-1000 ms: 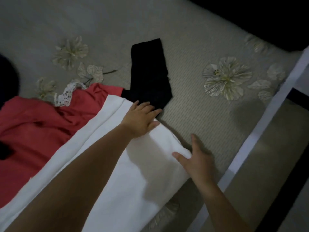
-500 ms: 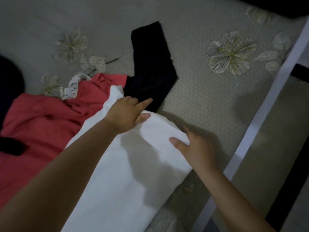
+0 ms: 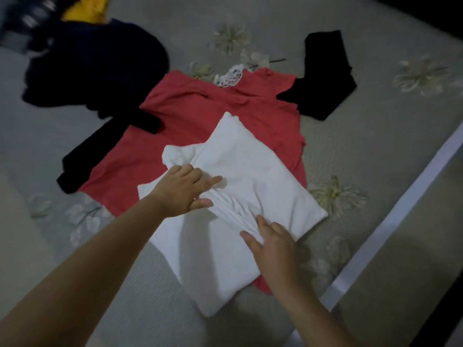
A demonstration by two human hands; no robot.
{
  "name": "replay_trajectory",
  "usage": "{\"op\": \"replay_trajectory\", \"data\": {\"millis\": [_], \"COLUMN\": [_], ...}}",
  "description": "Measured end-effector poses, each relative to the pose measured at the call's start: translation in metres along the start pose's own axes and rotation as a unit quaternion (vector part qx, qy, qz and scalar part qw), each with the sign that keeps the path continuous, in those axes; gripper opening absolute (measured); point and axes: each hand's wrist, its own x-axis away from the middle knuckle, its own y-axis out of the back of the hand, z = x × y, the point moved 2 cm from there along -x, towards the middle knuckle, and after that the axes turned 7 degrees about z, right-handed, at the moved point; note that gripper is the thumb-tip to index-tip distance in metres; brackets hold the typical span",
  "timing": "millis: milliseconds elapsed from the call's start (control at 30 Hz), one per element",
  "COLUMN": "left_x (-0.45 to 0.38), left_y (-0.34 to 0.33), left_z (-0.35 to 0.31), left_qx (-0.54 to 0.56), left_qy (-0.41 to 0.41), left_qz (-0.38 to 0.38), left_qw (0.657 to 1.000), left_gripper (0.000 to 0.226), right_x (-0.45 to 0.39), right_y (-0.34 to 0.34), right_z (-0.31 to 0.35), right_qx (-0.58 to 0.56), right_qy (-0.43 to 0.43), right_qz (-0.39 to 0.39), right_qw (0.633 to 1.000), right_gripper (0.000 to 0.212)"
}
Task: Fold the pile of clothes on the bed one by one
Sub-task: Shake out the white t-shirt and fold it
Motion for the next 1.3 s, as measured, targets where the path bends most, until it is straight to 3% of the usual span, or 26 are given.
{"op": "replay_trajectory", "data": {"millis": [300,400,467,533,567,633,700,733,800,833,900,967,1067,1167,1300], "left_x": [0.115,0.155,0.175,0.183,0.183,0.173,0.159,0.152,0.140,0.137,0.131,0.125,0.123,0.123,0.122], "left_y": [-0.046,-0.070,-0.083,-0.093,-0.097,-0.104,-0.102,-0.101,-0.097,-0.094,-0.089,-0.087,-0.090,-0.095,-0.098], "left_z": [0.024,0.021,0.013,0.001,-0.006,-0.025,-0.044,-0.051,-0.057,-0.056,-0.050,-0.045,-0.045,-0.046,-0.043], "left_qx": [-0.036,-0.012,0.076,0.217,0.308,0.496,0.580,0.579,0.521,0.485,0.444,0.444,0.430,0.398,0.357], "left_qy": [0.040,0.089,0.166,0.282,0.339,0.420,0.467,0.486,0.519,0.536,0.545,0.517,0.495,0.500,0.510], "left_qz": [0.015,0.041,0.051,0.041,0.040,-0.003,-0.067,-0.094,-0.104,-0.090,-0.069,-0.076,-0.043,0.005,0.031], "left_qw": [0.998,0.995,0.982,0.934,0.888,0.760,0.664,0.648,0.670,0.685,0.708,0.728,0.754,0.769,0.782], "left_gripper": [0.081,0.083,0.087,0.079,0.071,0.069,0.086,0.092,0.093,0.091,0.088,0.081,0.066,0.069,0.072], "right_x": [0.047,0.059,0.066,0.070,0.072,0.075,0.073,0.070,0.065,0.062,0.055,0.046,0.036,0.029,0.025], "right_y": [-0.108,-0.131,-0.140,-0.141,-0.137,-0.127,-0.114,-0.105,-0.090,-0.085,-0.086,-0.095,-0.111,-0.118,-0.115], "right_z": [0.056,0.060,0.055,0.045,0.040,0.033,0.025,0.018,0.007,0.002,-0.008,-0.005,-0.001,-0.003,-0.007], "right_qx": [0.092,0.166,0.155,0.106,0.064,-0.020,-0.055,-0.053,-0.062,-0.073,-0.132,-0.232,-0.292,-0.329,-0.328], "right_qy": [0.050,0.076,0.108,0.137,0.140,0.148,0.125,0.096,-0.003,-0.065,-0.161,-0.212,-0.255,-0.274,-0.232], "right_qz": [0.063,0.062,0.103,0.160,0.203,0.239,0.137,0.048,-0.079,-0.098,-0.082,-0.055,-0.079,-0.118,-0.158], "right_qw": [0.992,0.981,0.977,0.972,0.967,0.960,0.981,0.993,0.995,0.990,0.975,0.948,0.919,0.896,0.902], "right_gripper": [0.054,0.063,0.070,0.070,0.065,0.051,0.035,0.032,0.045,0.059,0.080,0.087,0.089,0.092,0.085]}}
